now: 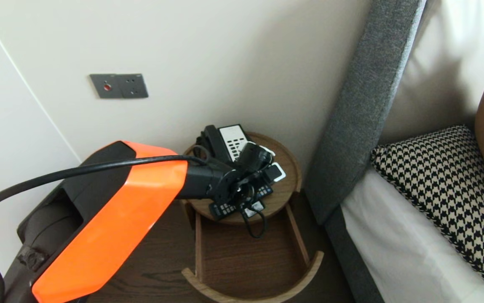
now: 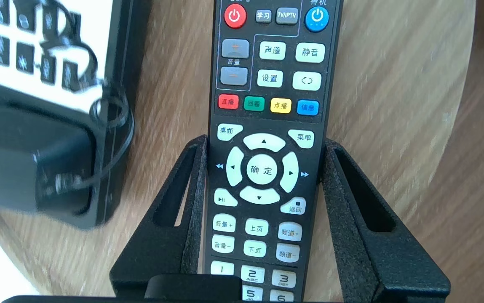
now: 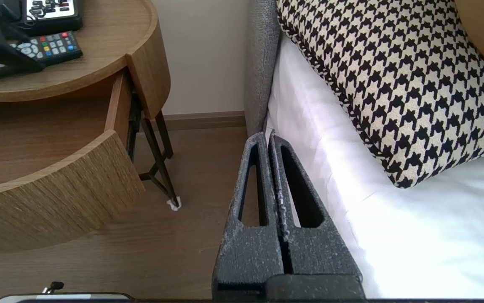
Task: Take the remote control out of the drawer one by one and place them on the table
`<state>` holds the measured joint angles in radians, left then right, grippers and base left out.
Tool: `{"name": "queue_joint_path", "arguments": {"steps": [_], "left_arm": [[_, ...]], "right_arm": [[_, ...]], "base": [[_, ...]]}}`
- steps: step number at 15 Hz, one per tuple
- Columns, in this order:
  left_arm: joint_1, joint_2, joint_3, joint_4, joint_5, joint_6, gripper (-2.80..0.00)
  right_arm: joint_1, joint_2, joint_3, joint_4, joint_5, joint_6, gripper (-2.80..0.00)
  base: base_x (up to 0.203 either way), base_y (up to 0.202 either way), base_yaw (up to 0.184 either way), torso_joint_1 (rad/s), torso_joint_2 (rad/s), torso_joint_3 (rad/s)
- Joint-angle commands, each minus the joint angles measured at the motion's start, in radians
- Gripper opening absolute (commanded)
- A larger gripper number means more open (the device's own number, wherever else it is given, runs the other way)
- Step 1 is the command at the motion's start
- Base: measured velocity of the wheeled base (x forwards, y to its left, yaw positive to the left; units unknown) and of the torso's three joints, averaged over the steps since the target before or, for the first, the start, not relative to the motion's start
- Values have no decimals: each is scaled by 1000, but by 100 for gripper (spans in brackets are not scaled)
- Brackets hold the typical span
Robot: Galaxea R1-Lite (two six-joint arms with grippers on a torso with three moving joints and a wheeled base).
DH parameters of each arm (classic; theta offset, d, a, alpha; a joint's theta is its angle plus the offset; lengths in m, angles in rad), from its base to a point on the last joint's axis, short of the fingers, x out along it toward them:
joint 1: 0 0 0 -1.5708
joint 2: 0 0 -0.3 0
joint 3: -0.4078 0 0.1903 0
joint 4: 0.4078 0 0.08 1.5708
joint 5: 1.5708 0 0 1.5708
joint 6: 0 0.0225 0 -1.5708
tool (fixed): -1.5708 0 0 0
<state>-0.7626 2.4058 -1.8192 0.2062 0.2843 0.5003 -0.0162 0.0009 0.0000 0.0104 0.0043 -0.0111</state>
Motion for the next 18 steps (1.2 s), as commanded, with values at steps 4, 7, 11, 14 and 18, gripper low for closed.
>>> {"name": "queue_joint_path", "arguments": {"steps": [4, 7, 11, 14, 18], "left_arm": [[-4, 24, -40, 0, 3, 3, -280], [-4, 21, -40, -3, 3, -2, 0], [-6, 12, -40, -5, 4, -15, 0], [-10, -27, -24, 1, 5, -22, 0], [-19, -143, 65, 4, 4, -44, 0]], "right_arm": [[0, 1, 0, 0, 0, 0, -280], [-1, 1, 0, 0, 0, 0, -280], [0, 1, 0, 0, 0, 0, -280], [0, 1, 0, 0, 0, -1, -280], [0, 1, 0, 0, 0, 0, -280]], "base": [[0, 0, 0, 0, 0, 0], [0, 0, 0, 0, 0, 0], [0, 0, 0, 0, 0, 0], [0, 0, 0, 0, 0, 0], [0, 0, 0, 0, 0, 0]]}}
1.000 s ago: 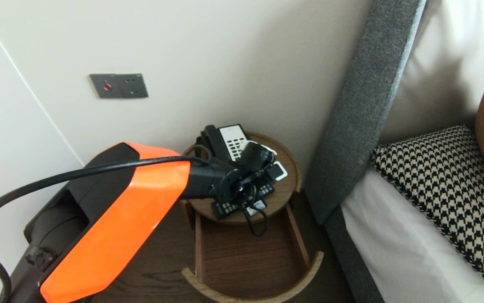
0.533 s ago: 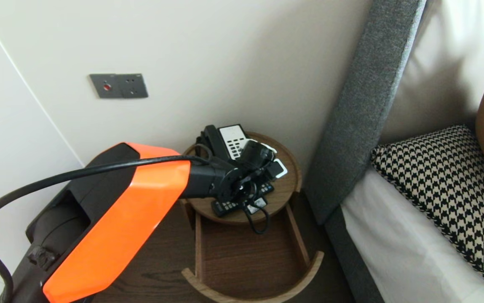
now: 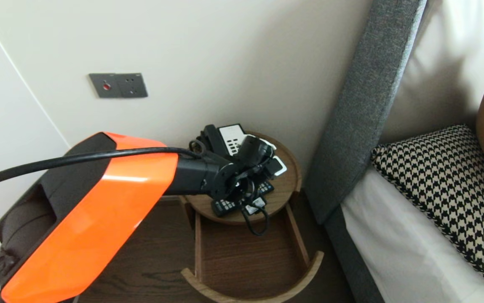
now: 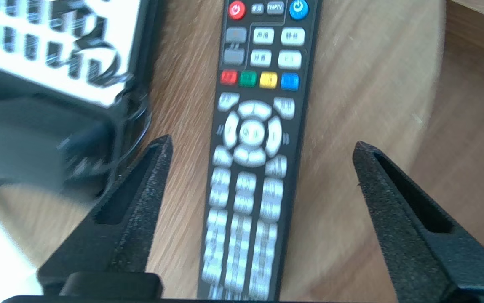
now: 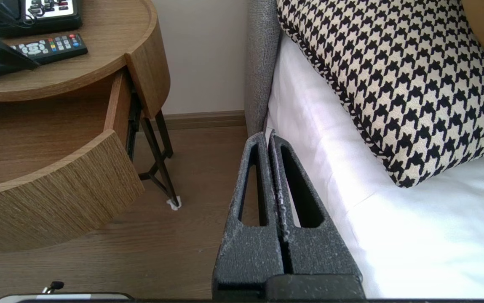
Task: Take the remote control out of the drawer one by one and place them on the table, then close the nightstand drawer
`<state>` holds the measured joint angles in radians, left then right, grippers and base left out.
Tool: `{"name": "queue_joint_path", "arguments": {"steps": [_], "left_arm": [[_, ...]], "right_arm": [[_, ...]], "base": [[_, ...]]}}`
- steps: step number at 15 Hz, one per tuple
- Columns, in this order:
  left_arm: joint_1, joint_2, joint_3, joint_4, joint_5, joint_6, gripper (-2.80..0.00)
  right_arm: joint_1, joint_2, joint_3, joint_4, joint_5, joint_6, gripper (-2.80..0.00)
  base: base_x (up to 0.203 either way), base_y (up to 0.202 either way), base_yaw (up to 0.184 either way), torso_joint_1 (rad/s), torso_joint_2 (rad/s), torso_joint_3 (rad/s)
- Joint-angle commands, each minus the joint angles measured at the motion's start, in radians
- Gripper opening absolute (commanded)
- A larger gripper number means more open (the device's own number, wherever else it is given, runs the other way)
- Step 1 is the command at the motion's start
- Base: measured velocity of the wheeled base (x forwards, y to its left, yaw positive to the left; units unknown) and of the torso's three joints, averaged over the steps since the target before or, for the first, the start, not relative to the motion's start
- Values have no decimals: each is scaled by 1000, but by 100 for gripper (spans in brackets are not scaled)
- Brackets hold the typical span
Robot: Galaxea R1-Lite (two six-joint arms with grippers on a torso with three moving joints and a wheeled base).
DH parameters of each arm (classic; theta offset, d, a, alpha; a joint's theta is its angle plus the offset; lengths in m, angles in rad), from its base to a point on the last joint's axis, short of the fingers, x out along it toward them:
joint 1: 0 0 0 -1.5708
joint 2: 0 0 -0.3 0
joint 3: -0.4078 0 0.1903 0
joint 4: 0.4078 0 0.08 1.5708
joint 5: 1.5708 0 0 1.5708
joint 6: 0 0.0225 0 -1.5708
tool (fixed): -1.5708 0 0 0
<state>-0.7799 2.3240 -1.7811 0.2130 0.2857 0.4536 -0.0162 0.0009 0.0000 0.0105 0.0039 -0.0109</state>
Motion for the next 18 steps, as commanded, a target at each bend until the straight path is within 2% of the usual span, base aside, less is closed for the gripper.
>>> {"name": "queue_joint_path", "arguments": {"steps": [1, 7, 11, 12, 18], "left_arm": [[-3, -96, 58, -3, 1, -2, 0], [-4, -300, 255, -7, -17, -38, 0], [-3, -395, 391, -10, -39, -99, 0], [-3, -416, 422, -11, -41, -104, -280], [-2, -523, 547, -12, -61, -143, -280]], "right_arm": [[1, 1, 0, 0, 1, -1, -280], [-1, 1, 0, 0, 1, -1, -280], [1, 1, 0, 0, 1, -1, -280], [0, 1, 0, 0, 1, -1, -280], [0, 1, 0, 0, 1, 0, -280]], "base": [[0, 0, 0, 0, 0, 0], [0, 0, 0, 0, 0, 0], [0, 0, 0, 0, 0, 0], [0, 0, 0, 0, 0, 0], [0, 0, 0, 0, 0, 0]]}}
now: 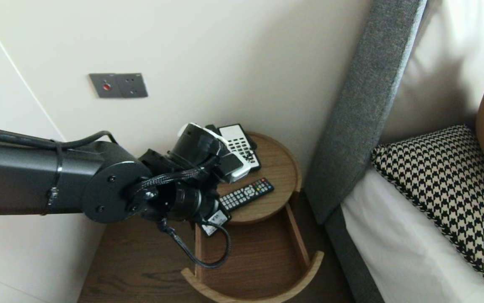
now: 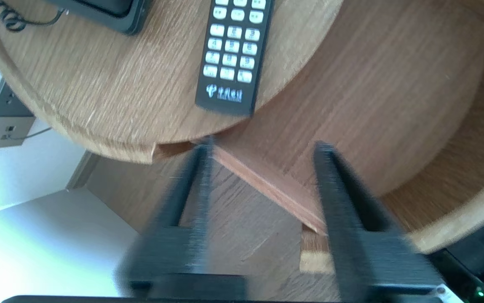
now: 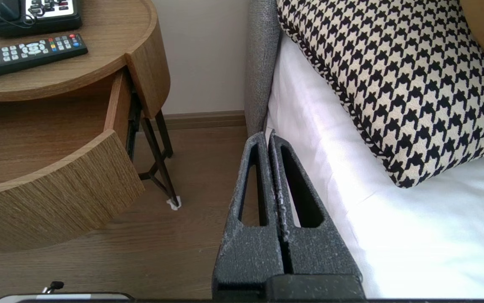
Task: Close the nightstand drawer
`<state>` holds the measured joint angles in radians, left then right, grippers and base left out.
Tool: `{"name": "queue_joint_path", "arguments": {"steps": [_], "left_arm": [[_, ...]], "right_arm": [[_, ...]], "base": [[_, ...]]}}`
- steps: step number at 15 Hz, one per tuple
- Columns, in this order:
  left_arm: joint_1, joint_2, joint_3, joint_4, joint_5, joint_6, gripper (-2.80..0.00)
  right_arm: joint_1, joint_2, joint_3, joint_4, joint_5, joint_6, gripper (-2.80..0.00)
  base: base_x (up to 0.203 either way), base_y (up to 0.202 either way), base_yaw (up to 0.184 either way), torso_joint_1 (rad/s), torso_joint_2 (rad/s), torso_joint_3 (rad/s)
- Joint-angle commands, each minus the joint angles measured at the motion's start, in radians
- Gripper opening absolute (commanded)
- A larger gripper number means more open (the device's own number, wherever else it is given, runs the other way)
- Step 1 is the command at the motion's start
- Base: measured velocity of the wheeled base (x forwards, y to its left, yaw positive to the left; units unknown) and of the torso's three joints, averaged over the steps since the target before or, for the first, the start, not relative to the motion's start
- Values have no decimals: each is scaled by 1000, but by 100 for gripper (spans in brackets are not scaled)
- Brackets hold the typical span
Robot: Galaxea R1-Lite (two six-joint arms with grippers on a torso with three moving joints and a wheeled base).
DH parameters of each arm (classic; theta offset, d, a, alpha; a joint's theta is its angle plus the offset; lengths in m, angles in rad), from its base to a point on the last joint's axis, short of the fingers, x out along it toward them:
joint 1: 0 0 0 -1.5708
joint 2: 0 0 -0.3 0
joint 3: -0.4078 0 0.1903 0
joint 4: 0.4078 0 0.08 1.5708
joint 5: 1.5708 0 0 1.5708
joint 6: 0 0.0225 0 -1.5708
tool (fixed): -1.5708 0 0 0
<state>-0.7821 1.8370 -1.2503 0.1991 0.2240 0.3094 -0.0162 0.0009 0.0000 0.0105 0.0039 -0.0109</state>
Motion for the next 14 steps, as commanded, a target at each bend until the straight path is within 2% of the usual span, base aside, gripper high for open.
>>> {"name": "queue_joint_path", "arguments": {"steps": [1, 4, 8, 11, 14], "left_arm": [[0, -57, 37, 2, 0, 1, -280], [-24, -99, 136, 2, 0, -6, -280], [-127, -122, 258, 2, -6, -47, -280], [-186, -115, 313, 2, -19, -74, -280], [-207, -83, 335, 0, -30, -81, -280]], "right_arm": [[-1, 1, 0, 0, 1, 0, -280], [-1, 1, 0, 0, 1, 0, -280], [1, 1, 0, 0, 1, -1, -280], [-1, 1, 0, 0, 1, -1, -280], [1, 1, 0, 0, 1, 0, -280]], "base": [[0, 0, 0, 0, 0, 0], [0, 0, 0, 0, 0, 0], [0, 0, 0, 0, 0, 0], [0, 0, 0, 0, 0, 0], [0, 0, 0, 0, 0, 0]]}}
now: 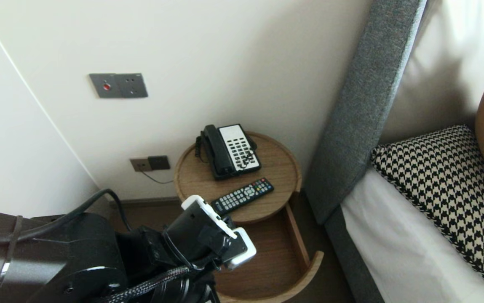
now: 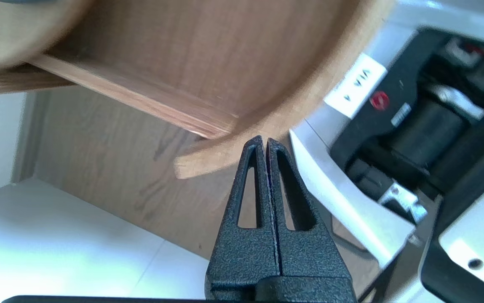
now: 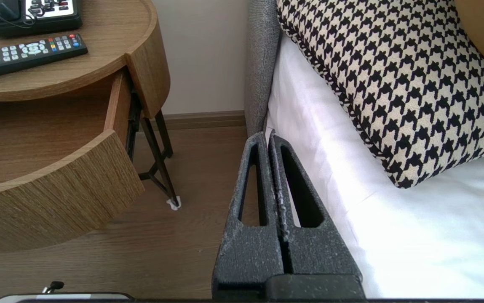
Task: Close the nightstand drawer
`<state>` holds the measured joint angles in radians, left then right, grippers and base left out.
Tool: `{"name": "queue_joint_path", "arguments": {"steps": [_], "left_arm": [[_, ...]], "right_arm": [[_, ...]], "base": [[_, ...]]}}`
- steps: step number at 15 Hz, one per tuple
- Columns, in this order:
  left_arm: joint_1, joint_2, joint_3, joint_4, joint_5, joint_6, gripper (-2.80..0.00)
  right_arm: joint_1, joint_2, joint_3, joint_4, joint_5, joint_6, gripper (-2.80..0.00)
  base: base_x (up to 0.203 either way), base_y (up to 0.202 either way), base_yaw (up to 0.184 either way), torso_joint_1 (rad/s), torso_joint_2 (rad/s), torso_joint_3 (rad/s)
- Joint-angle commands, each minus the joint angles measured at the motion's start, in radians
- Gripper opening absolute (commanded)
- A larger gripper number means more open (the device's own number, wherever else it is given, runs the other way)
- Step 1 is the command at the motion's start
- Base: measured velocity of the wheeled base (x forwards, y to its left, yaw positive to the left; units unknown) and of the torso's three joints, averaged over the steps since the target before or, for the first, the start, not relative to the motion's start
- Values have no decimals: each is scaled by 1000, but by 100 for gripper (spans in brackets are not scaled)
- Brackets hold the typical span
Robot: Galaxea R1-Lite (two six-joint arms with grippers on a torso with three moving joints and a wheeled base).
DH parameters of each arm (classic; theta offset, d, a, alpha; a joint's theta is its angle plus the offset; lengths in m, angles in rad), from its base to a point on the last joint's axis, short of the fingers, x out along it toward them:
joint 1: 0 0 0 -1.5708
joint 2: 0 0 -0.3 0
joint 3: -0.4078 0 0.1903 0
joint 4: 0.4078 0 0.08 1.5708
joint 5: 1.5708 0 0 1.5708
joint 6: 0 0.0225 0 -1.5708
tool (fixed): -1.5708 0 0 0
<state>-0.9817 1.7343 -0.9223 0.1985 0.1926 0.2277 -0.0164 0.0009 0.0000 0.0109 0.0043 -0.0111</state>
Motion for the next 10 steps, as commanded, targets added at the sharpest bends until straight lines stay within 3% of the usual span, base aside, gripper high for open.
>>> {"name": "queue_joint_path", "arguments": {"steps": [1, 10], "left_arm": [[-9, 36, 10, -3, 1, 0, -280], [-69, 168, 20, -73, -14, -33, -280]], "right_arm": [[1, 1, 0, 0, 0, 0, -280], [0, 1, 0, 0, 0, -1, -280]], "base": [[0, 0, 0, 0, 0, 0], [0, 0, 0, 0, 0, 0]]}}
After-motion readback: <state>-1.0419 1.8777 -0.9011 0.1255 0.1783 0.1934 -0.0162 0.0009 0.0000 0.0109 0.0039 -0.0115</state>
